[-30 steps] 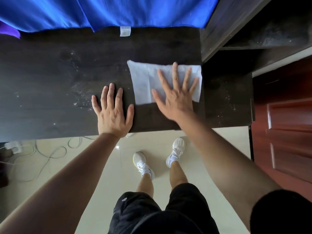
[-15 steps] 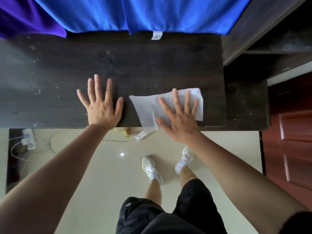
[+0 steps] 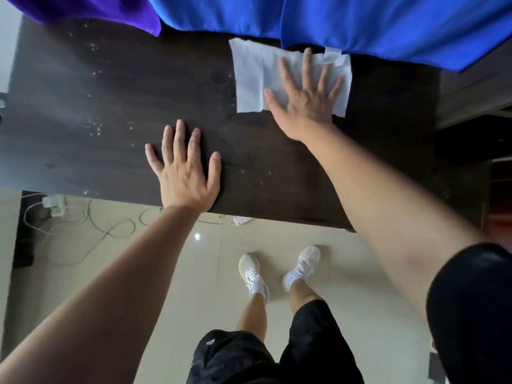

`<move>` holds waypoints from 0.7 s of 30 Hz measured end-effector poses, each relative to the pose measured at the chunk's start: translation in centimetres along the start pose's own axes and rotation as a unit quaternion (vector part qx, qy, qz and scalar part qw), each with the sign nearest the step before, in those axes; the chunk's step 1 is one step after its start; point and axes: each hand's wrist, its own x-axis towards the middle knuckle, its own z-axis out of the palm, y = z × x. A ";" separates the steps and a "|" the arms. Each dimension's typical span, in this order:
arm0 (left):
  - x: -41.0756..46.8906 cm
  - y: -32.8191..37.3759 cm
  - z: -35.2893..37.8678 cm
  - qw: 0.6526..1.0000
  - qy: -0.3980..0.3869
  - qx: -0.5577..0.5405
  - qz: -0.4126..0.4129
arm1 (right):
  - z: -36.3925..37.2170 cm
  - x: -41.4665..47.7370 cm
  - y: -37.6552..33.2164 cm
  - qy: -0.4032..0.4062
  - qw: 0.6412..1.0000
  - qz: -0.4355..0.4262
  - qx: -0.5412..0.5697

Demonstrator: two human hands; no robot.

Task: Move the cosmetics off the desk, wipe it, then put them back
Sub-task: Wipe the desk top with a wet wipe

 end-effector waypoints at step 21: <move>0.0 0.4 -0.9 1.000 0.009 0.015 -0.007 | -0.3 3.1 -3.3 0.010 0.986 -0.154 -0.066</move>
